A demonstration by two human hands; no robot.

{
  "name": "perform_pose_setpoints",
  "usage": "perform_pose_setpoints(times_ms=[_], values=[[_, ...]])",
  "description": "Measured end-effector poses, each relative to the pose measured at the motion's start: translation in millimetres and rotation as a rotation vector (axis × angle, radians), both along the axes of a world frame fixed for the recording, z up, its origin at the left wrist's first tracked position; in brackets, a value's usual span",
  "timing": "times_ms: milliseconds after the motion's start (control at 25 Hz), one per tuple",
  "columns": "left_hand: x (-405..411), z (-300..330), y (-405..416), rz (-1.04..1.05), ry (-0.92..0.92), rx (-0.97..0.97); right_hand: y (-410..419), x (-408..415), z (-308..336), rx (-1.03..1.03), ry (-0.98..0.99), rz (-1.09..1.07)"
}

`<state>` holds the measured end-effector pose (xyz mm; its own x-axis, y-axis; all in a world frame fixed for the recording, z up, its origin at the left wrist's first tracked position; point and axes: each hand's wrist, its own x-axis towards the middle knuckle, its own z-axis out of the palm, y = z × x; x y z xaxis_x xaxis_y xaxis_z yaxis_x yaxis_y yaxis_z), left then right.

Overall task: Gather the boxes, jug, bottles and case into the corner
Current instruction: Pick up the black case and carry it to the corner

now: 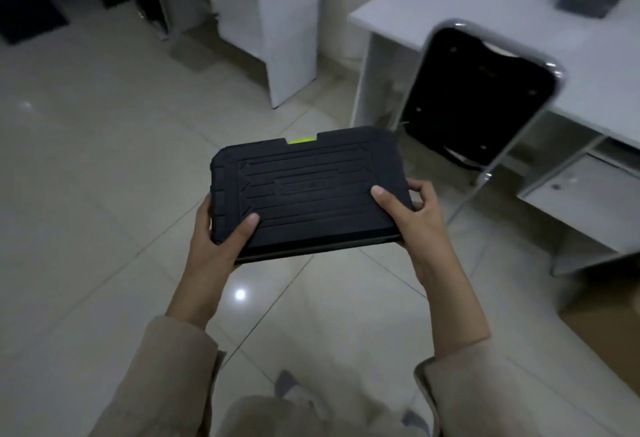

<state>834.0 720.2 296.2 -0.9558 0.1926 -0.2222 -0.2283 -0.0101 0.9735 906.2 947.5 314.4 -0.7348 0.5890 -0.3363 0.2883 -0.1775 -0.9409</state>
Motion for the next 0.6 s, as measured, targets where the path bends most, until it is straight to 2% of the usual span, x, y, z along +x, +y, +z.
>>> perform_pose_setpoints(times_ms=[280, 600], values=[[134.4, 31.4, 172.8, -0.56, 0.076, 0.044, 111.7, 237.3, 25.1, -0.017, 0.064, -0.525], [355.4, 38.9, 337.9, -0.973, 0.003, 0.107, 188.5, 506.2, 44.4, 0.047, 0.138, -0.954]])
